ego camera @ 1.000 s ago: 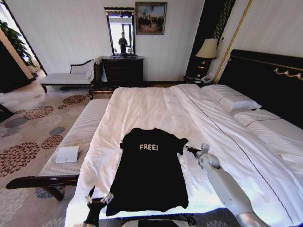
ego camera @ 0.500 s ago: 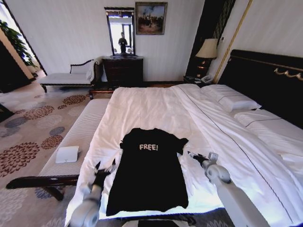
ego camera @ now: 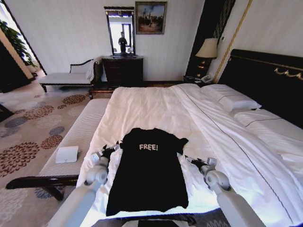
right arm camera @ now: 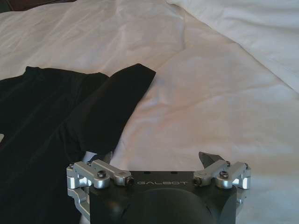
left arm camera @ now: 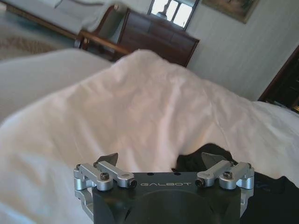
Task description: Fold the clothes on the bed.
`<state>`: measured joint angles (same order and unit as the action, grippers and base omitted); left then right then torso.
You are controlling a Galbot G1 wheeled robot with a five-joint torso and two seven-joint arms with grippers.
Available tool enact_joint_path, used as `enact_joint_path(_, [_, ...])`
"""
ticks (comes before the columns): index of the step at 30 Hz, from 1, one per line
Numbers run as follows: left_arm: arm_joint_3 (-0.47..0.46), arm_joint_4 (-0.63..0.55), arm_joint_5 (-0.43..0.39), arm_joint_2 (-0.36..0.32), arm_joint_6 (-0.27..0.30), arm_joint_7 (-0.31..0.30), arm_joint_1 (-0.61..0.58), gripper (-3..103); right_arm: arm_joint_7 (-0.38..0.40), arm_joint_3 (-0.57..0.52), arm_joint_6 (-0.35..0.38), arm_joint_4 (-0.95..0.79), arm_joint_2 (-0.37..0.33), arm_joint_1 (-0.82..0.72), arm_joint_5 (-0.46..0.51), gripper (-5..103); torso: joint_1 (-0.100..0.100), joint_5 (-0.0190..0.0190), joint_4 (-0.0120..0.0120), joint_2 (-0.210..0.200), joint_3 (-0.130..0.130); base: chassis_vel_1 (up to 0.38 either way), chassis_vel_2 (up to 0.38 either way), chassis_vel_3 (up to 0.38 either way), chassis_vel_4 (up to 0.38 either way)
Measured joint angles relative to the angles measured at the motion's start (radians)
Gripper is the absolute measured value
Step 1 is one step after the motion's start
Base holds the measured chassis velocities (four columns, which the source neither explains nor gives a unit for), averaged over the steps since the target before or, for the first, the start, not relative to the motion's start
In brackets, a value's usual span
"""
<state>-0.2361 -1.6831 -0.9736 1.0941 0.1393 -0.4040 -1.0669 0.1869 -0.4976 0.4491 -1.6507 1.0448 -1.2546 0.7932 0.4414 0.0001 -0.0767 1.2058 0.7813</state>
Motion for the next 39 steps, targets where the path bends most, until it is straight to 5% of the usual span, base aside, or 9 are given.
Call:
enact_joint_path(8, [0.064, 0.084, -0.057, 0.042, 0.014, 0.003, 0.086, 103, 0.000, 0.001, 0.007, -0.011, -0.004, -0.005, 0.017, 100, 0.000, 0.0000, -0.0004, 0.000, 0.000, 0.000, 0.000, 0.000, 0.000])
enact_joint_path(16, [0.104, 0.166, -0.053, 0.063, 0.016, 0.000, 0.160, 68, 0.000, -0.007, 0.010, -0.016, -0.006, -0.014, 0.033, 100, 0.000, 0.0000, -0.0004, 0.000, 0.000, 0.000, 0.000, 0.000, 0.000])
enact_joint_path(28, [0.098, 0.225, -0.090, 0.079, 0.042, -0.012, 0.189, 32, 0.014, -0.007, 0.024, -0.025, -0.006, -0.003, 0.098, 100, 0.000, -0.0001, -0.0004, 0.000, 0.000, 0.000, 0.000, 0.000, 0.000])
enact_joint_path(32, [0.088, 0.233, -0.088, 0.086, 0.043, -0.012, 0.186, 36, 0.018, -0.009, 0.026, -0.025, -0.013, -0.001, 0.107, 100, 0.000, -0.0002, -0.0003, 0.000, 0.000, 0.000, 0.000, 0.000, 0.000])
enact_joint_path(39, [0.083, 0.259, -0.090, 0.102, 0.046, -0.009, 0.193, 28, 0.021, -0.012, 0.027, -0.032, -0.019, 0.001, 0.119, 100, 0.000, 0.0000, -0.0004, 0.000, 0.000, 0.000, 0.000, 0.000, 0.000])
